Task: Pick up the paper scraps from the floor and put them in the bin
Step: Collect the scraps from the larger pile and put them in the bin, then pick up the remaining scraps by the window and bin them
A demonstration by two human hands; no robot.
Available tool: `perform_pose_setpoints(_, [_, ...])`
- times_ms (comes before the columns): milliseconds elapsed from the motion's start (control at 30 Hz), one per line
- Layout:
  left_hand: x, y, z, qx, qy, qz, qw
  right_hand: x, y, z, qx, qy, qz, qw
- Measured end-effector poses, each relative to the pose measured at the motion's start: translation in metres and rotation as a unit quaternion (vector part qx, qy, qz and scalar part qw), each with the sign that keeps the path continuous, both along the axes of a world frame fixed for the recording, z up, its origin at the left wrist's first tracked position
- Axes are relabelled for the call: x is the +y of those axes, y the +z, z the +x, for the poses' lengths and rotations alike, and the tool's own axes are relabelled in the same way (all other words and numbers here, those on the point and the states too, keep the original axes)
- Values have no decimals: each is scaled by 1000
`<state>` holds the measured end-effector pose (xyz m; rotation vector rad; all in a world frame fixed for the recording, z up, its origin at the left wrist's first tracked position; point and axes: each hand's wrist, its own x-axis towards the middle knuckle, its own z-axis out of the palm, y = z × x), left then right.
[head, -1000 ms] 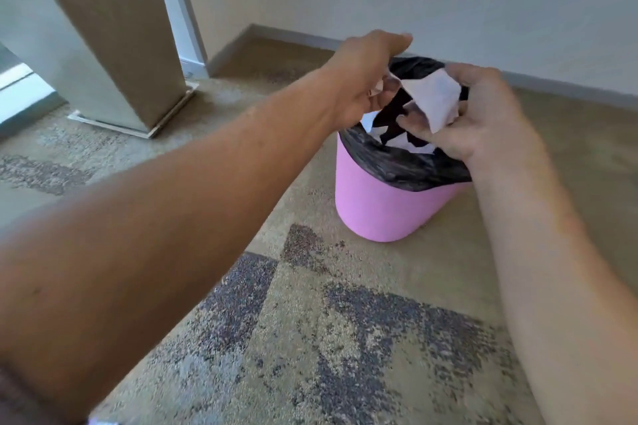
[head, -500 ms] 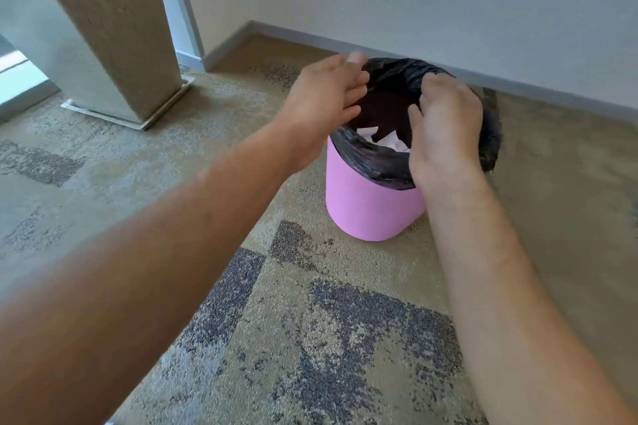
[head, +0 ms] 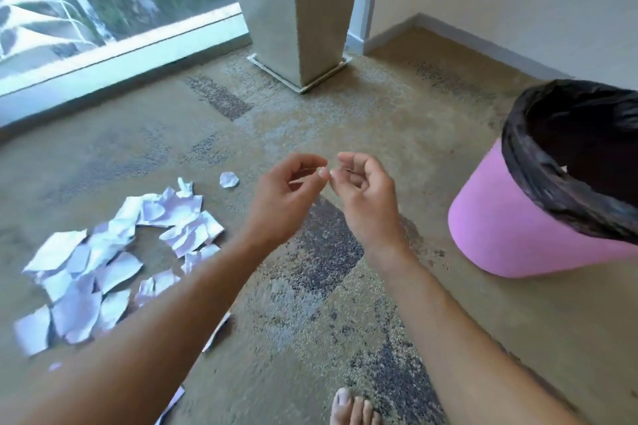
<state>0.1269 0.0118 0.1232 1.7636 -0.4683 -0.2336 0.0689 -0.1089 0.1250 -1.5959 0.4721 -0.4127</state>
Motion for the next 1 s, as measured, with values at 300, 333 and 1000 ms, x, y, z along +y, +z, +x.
perform_pose_setpoints(300, [169, -55, -46, -27, 146, 166, 975, 108, -61, -13, 174, 230, -146, 946])
perform_pose_setpoints(333, [184, -63, -54, -27, 162, 181, 970, 117, -66, -15, 184, 247, -158, 938])
perform_pose_setpoints(1000, [310, -150, -102, 218, 176, 476, 834, 215, -136, 31, 279, 475, -412, 726])
